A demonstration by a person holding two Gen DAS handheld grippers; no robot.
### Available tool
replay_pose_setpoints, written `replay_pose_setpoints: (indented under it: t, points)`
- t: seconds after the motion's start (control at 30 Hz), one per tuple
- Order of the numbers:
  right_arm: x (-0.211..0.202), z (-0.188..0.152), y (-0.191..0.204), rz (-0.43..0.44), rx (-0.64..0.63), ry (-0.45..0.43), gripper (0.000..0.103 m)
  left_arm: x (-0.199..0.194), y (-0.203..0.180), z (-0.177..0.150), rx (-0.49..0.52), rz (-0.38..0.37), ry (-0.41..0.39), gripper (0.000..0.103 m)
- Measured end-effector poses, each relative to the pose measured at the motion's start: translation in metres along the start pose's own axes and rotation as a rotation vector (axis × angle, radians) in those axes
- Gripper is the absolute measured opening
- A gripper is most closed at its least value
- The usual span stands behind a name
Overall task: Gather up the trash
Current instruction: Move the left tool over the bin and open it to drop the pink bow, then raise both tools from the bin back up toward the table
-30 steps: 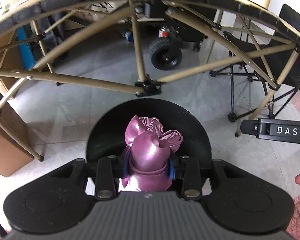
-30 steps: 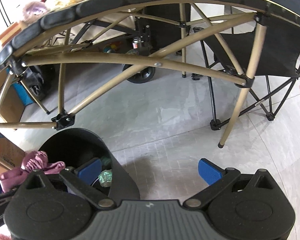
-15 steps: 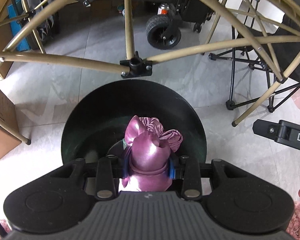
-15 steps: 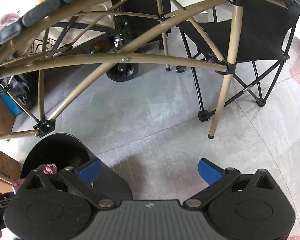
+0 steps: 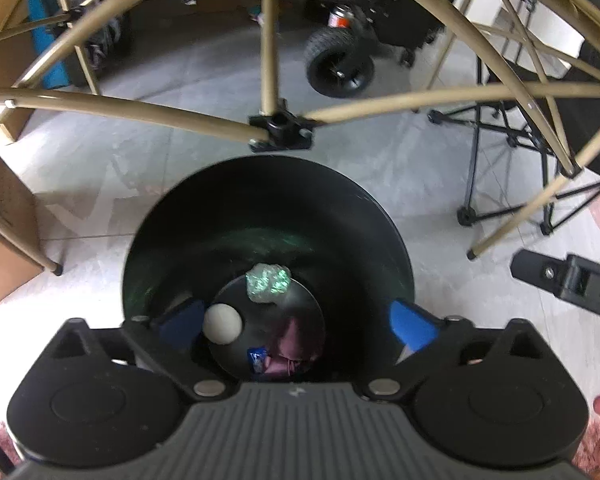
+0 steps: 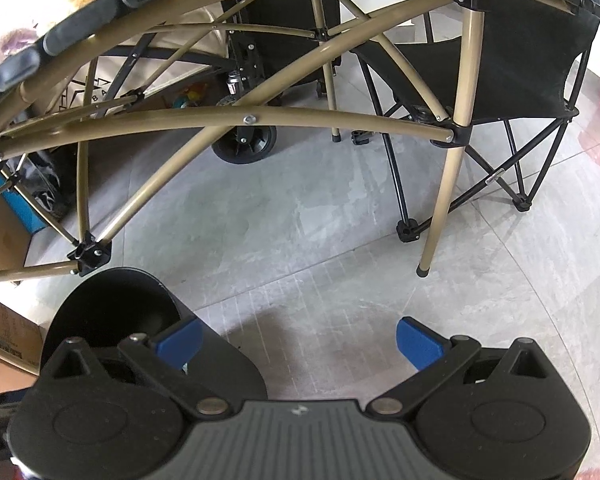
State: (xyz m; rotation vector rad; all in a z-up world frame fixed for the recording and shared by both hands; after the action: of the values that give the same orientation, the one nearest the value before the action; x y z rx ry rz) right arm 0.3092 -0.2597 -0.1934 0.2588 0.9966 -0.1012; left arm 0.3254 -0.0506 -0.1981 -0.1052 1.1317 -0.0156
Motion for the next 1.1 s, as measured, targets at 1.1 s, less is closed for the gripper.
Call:
replay_pose_setpoints:
  t: [1.1]
  points:
    - [-0.023,0.002,0.01,0.017,-0.024,-0.057,0.103,-0.032,0.004,-0.004,0.06,-0.003,-0.103,0.103]
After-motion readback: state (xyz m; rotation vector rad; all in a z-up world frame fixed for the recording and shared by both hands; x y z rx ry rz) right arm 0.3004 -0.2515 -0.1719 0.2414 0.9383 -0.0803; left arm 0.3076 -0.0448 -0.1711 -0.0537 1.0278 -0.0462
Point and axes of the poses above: each gripper's, at about its wrist camera, not at the fingertips, and x roughly the way its jaws point, y to its left, z to its top, the point moved 3 cm from there along x, roughly the way its jaws point
